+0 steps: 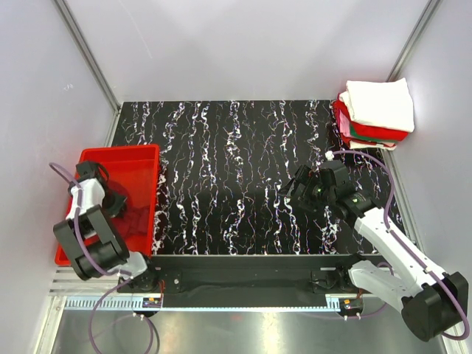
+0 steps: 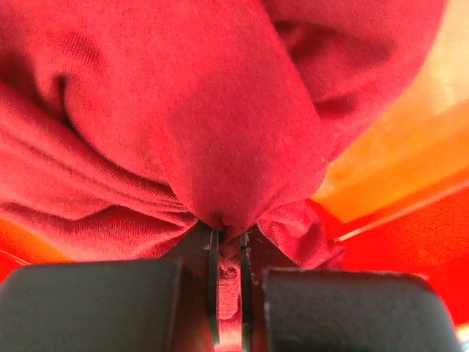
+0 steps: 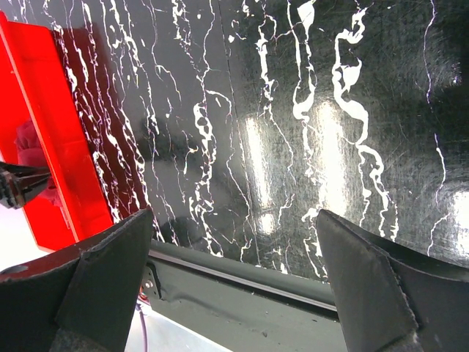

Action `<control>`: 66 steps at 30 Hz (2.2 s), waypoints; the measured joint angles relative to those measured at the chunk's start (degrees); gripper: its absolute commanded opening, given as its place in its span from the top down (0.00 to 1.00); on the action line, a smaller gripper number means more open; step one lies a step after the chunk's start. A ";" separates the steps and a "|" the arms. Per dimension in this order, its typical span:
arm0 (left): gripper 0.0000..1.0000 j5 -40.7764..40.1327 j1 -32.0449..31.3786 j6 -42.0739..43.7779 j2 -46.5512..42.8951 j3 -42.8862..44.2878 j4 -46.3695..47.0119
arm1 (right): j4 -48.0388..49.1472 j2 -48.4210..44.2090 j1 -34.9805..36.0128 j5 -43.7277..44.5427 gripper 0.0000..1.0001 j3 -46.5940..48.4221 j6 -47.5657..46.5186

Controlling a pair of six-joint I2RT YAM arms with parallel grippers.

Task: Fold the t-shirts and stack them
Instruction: Grab the tshirt from the pile, then move the tshirt to the center of the board, then flatten the tshirt out

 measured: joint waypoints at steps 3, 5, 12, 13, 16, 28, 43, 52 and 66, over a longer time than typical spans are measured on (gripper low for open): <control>1.00 -0.68 -1.97 -0.68 -5.01 2.67 -3.82 | -0.07 -0.07 0.00 0.22 0.00 0.00 -0.07; 1.00 -2.47 -6.36 -1.92 -8.48 9.75 -8.83 | -0.24 -0.20 0.00 0.70 0.00 0.15 -0.07; 1.00 -6.34 -35.93 -5.77 -10.78 47.50 -10.51 | -5.51 -2.27 0.00 6.82 0.00 8.94 -1.60; 1.00 -5.25 -40.19 -5.81 -10.25 51.45 -10.01 | -6.60 -2.80 0.00 8.68 0.00 11.82 -2.25; 1.00 -0.63 -47.95 -5.77 -8.50 58.84 -9.29 | -9.29 -3.80 0.00 13.29 0.00 19.37 -4.00; 0.01 7.80 -49.88 -2.56 -13.81 28.59 -9.14 | -17.00 -8.17 0.00 18.40 0.00 23.74 -5.55; 0.11 4.24 -57.33 -4.72 -20.17 -1.53 -1.90 | -5.95 9.64 9.73 4.26 0.00 6.36 0.22; 0.03 -3.63 -55.87 -11.50 -13.84 -8.26 0.98 | 3.67 21.40 15.61 4.57 0.00 3.78 7.56; 0.82 -7.74 -50.69 -14.60 -5.38 -12.79 14.34 | 22.23 35.85 15.76 3.50 0.45 1.33 13.00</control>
